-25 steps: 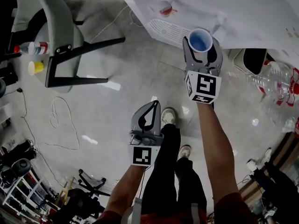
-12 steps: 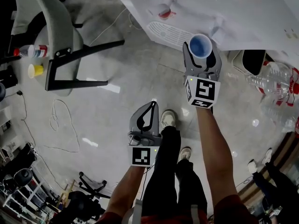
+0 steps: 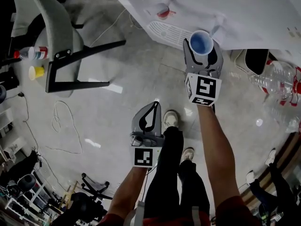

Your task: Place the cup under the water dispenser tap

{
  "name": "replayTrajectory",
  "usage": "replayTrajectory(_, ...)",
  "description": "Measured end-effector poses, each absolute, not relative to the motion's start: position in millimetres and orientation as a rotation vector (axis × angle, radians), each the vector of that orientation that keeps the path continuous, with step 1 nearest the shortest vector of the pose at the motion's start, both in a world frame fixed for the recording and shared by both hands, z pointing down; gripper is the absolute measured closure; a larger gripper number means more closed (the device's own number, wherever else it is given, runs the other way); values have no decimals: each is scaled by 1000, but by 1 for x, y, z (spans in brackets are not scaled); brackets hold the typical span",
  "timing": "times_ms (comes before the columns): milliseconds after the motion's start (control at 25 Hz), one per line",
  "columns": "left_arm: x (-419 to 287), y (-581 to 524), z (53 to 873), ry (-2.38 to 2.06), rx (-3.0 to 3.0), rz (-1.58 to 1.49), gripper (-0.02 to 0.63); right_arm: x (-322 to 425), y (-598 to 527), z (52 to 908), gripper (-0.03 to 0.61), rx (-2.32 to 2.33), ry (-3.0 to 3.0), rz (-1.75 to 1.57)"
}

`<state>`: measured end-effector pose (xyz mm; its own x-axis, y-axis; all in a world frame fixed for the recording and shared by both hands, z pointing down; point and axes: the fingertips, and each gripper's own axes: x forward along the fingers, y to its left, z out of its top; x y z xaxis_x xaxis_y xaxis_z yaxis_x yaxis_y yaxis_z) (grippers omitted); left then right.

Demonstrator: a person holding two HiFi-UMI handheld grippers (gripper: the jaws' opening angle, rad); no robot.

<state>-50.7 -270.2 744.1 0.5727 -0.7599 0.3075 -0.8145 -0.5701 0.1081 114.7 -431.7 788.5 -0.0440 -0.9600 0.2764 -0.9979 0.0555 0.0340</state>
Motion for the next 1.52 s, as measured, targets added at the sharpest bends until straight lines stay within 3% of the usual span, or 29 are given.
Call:
replayTrajectory(280,-47,-267,739,-1300,2582,349,615,111,-426,797,169,1970,-2115,380)
replayTrajectory(800,-53,-240,659,-1414,2588,288,616,102,-292,776,153,1860,-2075,517)
replayTrajectory(1120,-57,-169,580,-1494,2595,260,617,116,-176,683,155,1892,-2109,483)
replayTrajectory(1520,-79,-36,454,-1642,2589,273,617,140,-12,503,189,1930,-2205,314)
